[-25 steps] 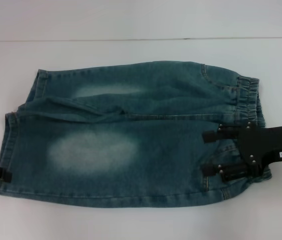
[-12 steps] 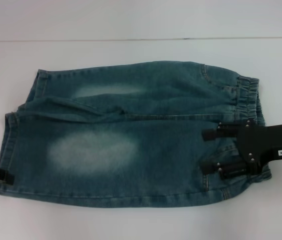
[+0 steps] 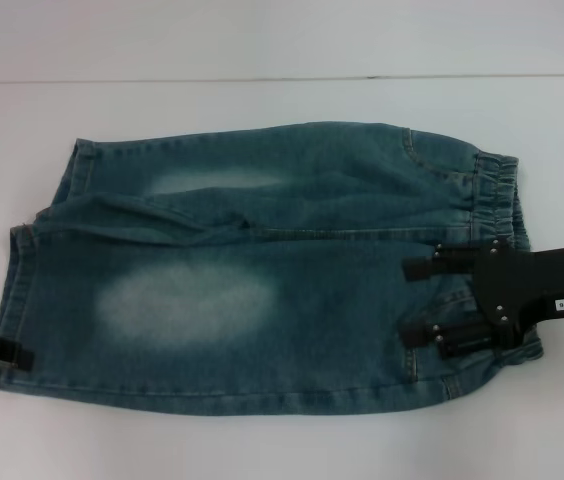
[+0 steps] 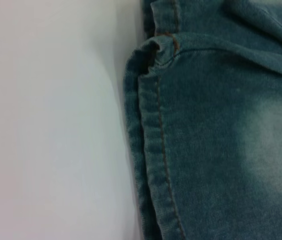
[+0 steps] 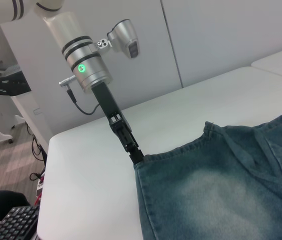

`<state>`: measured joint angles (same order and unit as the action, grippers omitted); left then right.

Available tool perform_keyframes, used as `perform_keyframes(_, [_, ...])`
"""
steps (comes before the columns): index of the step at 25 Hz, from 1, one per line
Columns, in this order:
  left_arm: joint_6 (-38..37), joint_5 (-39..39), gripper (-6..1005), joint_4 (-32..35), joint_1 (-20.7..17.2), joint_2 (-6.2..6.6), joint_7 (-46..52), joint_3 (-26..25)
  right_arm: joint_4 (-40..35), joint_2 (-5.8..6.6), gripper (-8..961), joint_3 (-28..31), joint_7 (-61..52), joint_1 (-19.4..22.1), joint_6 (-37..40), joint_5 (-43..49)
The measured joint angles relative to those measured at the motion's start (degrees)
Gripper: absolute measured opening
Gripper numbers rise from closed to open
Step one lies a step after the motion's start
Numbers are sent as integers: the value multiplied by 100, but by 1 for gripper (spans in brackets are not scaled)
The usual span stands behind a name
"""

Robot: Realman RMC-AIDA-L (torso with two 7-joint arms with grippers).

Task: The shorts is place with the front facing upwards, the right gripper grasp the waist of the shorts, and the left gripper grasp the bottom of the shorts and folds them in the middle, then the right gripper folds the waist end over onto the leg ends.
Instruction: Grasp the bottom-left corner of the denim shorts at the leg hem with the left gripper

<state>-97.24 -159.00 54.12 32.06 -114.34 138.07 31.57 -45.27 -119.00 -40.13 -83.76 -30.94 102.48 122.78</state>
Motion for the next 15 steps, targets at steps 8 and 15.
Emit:
perform_keyframes(8, [25,-8,778,1,2,0,0,-2,5,0,917,-7,0,1,0,0])
perform_keyframes(15, [31,-33,779,3,3,0,0,9,22,0,916,-49,12,1,0,0])
